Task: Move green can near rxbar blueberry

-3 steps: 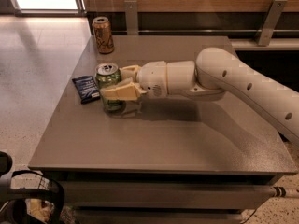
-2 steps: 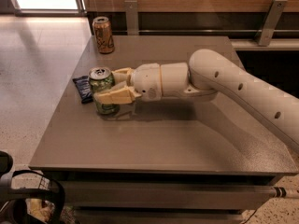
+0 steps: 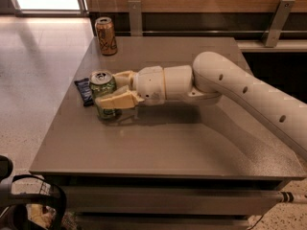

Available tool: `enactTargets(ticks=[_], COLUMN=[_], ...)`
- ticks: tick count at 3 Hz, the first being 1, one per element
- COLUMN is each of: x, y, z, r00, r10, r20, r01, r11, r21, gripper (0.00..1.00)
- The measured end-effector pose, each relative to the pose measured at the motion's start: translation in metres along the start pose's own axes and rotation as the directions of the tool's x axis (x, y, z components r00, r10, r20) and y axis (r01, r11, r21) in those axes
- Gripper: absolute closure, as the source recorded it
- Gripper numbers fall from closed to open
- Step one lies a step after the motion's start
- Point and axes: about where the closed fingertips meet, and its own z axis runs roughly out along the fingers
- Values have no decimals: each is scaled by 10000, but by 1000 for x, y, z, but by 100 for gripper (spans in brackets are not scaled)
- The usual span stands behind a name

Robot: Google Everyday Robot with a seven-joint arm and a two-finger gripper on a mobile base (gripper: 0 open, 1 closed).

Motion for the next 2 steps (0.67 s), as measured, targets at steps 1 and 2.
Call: enactTargets(ticks=[1,2], x=[-1,-2], y=[1,2], z=[2,4], r00=[10000,10000], r10=[-9,-19], r20=[4,8], r01=[9,19], r11=[10000,10000], r21=[-43,-87], gripper=[51,28])
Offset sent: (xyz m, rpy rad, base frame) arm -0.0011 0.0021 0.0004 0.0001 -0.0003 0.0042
